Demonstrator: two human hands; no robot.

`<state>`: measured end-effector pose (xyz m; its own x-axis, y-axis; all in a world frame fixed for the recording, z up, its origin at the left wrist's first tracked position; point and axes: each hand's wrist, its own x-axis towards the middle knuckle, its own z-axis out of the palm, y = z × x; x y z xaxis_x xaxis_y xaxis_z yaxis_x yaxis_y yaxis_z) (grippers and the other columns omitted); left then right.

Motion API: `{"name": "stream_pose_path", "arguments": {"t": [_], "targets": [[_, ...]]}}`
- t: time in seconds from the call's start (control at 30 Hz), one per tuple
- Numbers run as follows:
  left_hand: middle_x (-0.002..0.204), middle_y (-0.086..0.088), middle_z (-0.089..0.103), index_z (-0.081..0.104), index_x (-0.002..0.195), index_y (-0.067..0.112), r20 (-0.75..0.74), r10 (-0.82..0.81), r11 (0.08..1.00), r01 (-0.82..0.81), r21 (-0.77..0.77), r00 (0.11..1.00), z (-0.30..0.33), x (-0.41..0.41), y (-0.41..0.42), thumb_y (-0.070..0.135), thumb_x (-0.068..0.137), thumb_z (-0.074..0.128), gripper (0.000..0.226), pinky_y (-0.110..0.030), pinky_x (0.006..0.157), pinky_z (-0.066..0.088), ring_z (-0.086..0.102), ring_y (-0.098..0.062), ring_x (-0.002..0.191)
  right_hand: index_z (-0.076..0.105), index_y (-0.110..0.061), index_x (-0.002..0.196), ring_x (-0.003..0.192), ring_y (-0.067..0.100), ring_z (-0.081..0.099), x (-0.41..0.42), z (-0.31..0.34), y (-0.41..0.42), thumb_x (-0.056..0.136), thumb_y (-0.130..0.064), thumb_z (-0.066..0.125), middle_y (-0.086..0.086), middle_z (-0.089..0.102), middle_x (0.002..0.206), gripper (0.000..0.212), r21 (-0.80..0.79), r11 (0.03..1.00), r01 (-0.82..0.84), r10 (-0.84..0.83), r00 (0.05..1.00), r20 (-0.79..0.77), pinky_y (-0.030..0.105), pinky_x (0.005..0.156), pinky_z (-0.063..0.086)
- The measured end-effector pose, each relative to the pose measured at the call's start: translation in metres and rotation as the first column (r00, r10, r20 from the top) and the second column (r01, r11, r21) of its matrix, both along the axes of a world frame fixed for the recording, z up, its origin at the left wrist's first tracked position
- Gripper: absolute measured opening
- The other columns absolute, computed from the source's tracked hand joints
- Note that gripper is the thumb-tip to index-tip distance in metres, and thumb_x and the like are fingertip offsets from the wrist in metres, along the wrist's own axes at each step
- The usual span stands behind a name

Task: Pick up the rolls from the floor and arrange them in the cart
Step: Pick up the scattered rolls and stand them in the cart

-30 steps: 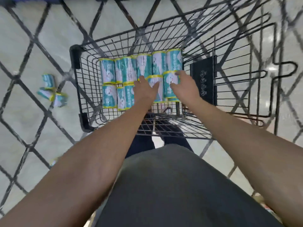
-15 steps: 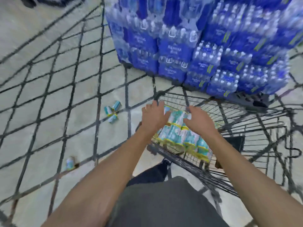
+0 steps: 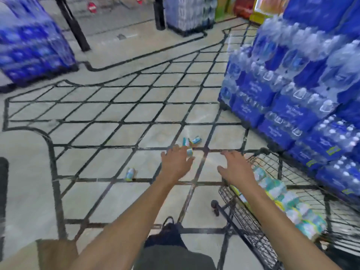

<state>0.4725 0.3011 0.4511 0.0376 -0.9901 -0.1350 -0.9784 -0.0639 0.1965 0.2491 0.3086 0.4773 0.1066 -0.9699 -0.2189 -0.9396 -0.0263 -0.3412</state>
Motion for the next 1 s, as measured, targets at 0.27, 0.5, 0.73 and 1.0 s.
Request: {"name": "stream_pose_path", "arguments": {"t": [0.27,0.5,0.73,1.0], "targets": [[0.140,-0.009,0.048,0.039,0.142,0.025,-0.019,0.174,0.981,-0.171,0.093,0.985,-0.036,0.115,-0.028,0.061,0.099,0.039,0.056,-0.054,0.103,0.038,0.046,-0.035,0.127,0.043,-0.023,0.151,0.135,0.029,0.045,0.114,-0.020,-0.073,0.090,-0.036,0.062,0.007,0.048,0.147,0.065,0.049,0.983,-0.174,0.175,0.984,-0.015,0.041,0.107,0.044],[0.137,-0.010,0.050,0.044,0.138,0.021,-0.030,0.192,0.969,-0.184,0.167,0.981,-0.063,0.198,-0.096,0.060,0.099,0.040,0.056,-0.051,0.101,0.039,0.048,-0.036,0.124,0.039,-0.025,0.152,0.135,0.031,0.045,0.192,-0.059,-0.156,0.089,-0.037,0.065,0.010,0.047,0.148,0.070,0.117,0.971,-0.207,0.216,0.974,-0.070,0.043,0.106,0.046],[0.133,-0.012,0.052,0.047,0.136,0.018,-0.020,0.167,0.952,-0.156,0.263,0.986,-0.105,0.261,-0.152,0.058,0.100,0.042,0.054,-0.050,0.099,0.042,0.050,-0.038,0.121,0.040,-0.021,0.152,0.130,0.034,0.049,0.232,-0.108,-0.222,0.088,-0.037,0.066,0.014,0.050,0.143,0.070,0.262,0.948,-0.178,0.217,0.967,-0.130,0.045,0.103,0.048],[0.129,-0.017,0.055,0.049,0.135,0.014,-0.013,0.279,0.881,-0.250,0.402,0.960,-0.201,0.316,-0.235,0.055,0.097,0.046,0.056,-0.051,0.093,0.048,0.054,-0.041,0.117,0.039,-0.017,0.152,0.134,0.039,0.044,0.249,-0.217,-0.337,0.085,-0.028,0.070,0.019,0.048,0.144,0.075,0.386,0.899,-0.204,0.295,0.936,-0.190,0.047,0.106,0.043]]}}
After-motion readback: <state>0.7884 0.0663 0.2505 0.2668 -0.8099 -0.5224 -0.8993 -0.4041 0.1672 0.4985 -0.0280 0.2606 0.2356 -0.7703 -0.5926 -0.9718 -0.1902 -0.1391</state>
